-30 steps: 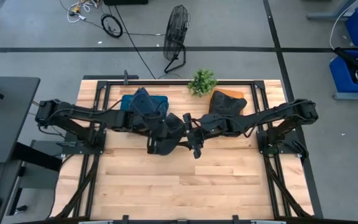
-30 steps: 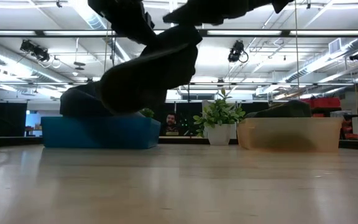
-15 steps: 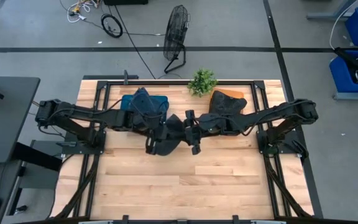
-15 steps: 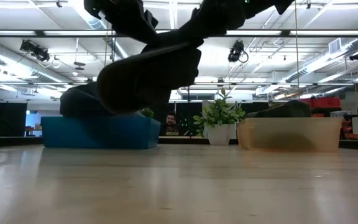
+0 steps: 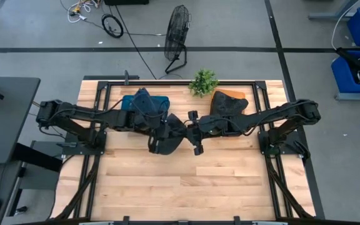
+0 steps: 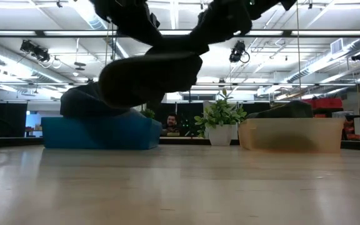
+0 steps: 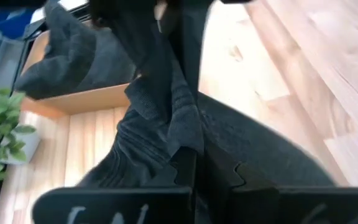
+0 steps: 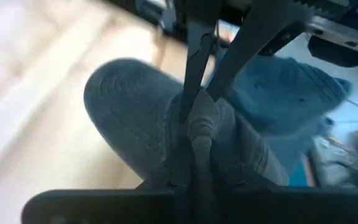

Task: Pick & Place hat
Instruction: Put the black cap into the orange bin

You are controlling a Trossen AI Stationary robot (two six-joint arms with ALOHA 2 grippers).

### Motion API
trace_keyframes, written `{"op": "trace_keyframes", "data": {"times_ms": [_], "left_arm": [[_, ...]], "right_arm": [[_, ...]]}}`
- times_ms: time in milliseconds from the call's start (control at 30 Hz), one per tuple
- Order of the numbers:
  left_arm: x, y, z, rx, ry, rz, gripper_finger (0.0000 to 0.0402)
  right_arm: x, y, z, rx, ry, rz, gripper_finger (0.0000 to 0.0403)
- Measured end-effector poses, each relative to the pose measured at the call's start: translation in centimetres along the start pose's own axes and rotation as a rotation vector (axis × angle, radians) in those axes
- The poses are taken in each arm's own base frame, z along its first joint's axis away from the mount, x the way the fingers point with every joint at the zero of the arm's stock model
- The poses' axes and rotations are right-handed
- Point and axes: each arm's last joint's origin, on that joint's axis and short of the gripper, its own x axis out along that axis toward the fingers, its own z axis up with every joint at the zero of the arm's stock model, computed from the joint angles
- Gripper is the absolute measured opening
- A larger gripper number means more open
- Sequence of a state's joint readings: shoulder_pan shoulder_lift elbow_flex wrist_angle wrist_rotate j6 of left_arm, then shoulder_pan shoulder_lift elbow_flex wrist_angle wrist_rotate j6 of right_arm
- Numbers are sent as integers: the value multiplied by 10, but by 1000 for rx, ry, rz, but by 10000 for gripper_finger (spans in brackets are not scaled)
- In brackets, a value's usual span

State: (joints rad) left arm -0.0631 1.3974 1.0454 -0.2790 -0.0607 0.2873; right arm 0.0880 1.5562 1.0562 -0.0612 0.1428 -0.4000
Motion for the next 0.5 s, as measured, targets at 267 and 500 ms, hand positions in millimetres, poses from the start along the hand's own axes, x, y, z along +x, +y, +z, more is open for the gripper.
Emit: {"op": "trace_keyframes", "data": {"times_ms": [267,500], "left_arm": [[-2,4,1,-17,15,70,86],[-2,7,-1,-44,53,194,149]], "right_arm": [[-11,2,-17,-109,218,-23,10],[-63,-3,-15,-236,336,-119,8]]}}
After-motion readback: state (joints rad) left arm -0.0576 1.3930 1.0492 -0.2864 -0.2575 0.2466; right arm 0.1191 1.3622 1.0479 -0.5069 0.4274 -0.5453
